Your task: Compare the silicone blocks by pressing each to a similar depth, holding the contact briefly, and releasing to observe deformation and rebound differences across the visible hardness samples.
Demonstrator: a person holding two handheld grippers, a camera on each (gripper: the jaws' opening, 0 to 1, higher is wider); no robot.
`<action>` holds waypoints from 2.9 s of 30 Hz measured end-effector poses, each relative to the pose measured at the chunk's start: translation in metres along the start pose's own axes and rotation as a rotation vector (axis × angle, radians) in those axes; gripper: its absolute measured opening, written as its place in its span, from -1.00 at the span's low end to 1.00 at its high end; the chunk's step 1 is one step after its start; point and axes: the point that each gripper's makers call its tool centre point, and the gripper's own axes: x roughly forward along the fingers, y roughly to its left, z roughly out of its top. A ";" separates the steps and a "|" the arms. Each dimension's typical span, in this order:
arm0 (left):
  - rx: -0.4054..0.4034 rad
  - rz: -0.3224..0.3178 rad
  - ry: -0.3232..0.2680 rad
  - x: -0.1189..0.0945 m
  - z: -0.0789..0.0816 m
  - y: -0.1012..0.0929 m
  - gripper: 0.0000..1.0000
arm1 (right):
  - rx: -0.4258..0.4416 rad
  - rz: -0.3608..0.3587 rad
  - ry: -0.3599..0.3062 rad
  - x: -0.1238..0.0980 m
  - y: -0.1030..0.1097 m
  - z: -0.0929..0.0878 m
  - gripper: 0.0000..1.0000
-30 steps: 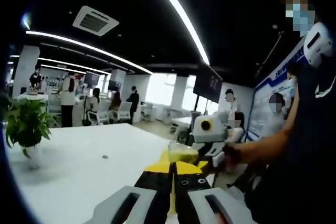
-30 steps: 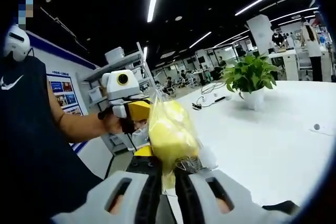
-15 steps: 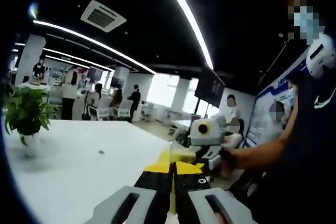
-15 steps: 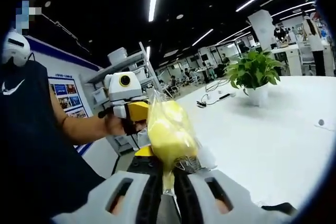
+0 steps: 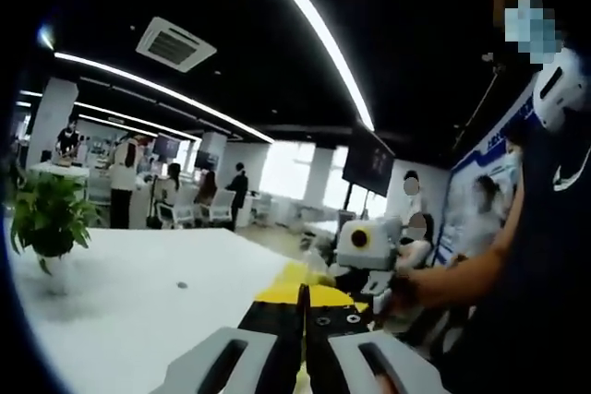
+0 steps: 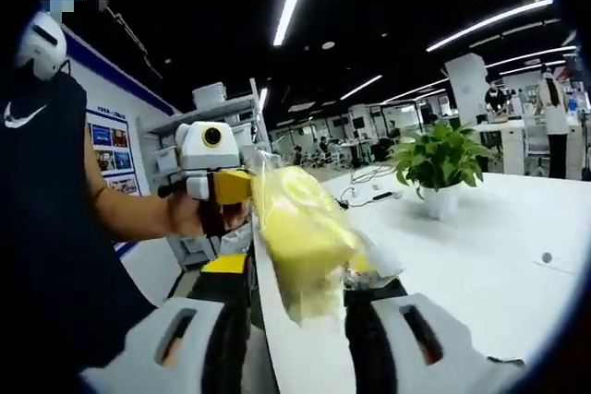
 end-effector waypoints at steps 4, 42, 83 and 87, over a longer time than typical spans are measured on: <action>-0.025 -0.009 -0.029 -0.002 0.008 0.005 -1.00 | -0.002 -0.073 -0.045 -0.005 -0.011 0.008 0.66; -0.333 0.047 -0.012 -0.007 -0.056 0.051 -1.00 | -0.052 -0.664 0.071 -0.189 -0.084 -0.106 0.93; -0.664 0.230 0.166 -0.016 -0.201 0.120 -1.00 | 0.044 -0.716 0.183 -0.202 -0.063 -0.165 0.93; -0.624 0.304 0.207 -0.018 -0.213 0.136 -1.00 | 0.055 -0.727 0.175 -0.203 -0.063 -0.167 0.93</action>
